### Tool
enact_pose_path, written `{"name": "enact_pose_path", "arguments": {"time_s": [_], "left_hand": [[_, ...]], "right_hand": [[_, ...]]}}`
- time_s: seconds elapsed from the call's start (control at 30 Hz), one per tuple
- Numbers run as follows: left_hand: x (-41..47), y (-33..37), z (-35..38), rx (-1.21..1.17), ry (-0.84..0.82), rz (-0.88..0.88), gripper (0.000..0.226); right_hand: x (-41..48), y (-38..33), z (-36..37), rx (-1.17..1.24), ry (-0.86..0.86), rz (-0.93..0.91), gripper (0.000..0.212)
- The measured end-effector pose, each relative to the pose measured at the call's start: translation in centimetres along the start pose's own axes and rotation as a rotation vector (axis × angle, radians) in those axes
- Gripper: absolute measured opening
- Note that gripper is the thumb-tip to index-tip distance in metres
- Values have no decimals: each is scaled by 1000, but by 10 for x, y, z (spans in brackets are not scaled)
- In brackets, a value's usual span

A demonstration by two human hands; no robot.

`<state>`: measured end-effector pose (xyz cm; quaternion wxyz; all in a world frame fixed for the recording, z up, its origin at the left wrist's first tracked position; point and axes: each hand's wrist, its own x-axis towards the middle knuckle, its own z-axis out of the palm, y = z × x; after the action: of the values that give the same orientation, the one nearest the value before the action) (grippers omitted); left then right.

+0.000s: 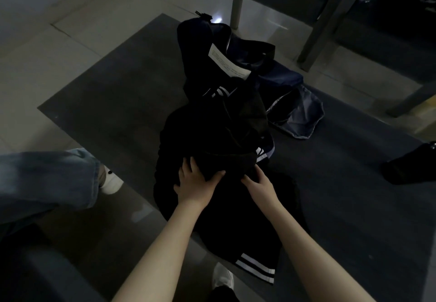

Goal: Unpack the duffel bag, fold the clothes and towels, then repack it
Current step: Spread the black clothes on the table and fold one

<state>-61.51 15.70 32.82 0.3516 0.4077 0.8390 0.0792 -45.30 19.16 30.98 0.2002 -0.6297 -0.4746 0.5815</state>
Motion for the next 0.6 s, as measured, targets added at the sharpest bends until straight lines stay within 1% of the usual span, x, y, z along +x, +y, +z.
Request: {"name": "enact_pose_path", "arguments": {"time_s": [0.1,0.23,0.3,0.37,0.43,0.5,0.53,0.57,0.6], "left_hand": [[-8,-3,-1,36,18,40,93],[-23,-9,-7,7,60,114,73],[-29,-11,-13,-75,79,131,64],[-32,-13,-20,-167,72,131,58],[-34,-16,-27,-205,54,159,51],[-34,-18,-33,-246,46,180,42],[-34,-19,-35,-263,50,172,39],[-34,-20,-37,-258,70,158,37],[-32,-21,-39,-229,101,138,36]], "right_hand": [[-12,3,-9,-13,56,-47,43],[-36,0,-28,-148,163,-65,54],[-48,-7,-33,-255,242,-141,55],[-58,-22,-34,-363,289,-265,56],[-62,-41,-29,-429,238,-389,62],[-56,-59,-15,-609,152,-460,67],[-52,-64,-8,-724,123,-474,65],[-48,-68,-2,-803,109,-467,57],[-46,-70,2,-818,113,-448,45]]}}
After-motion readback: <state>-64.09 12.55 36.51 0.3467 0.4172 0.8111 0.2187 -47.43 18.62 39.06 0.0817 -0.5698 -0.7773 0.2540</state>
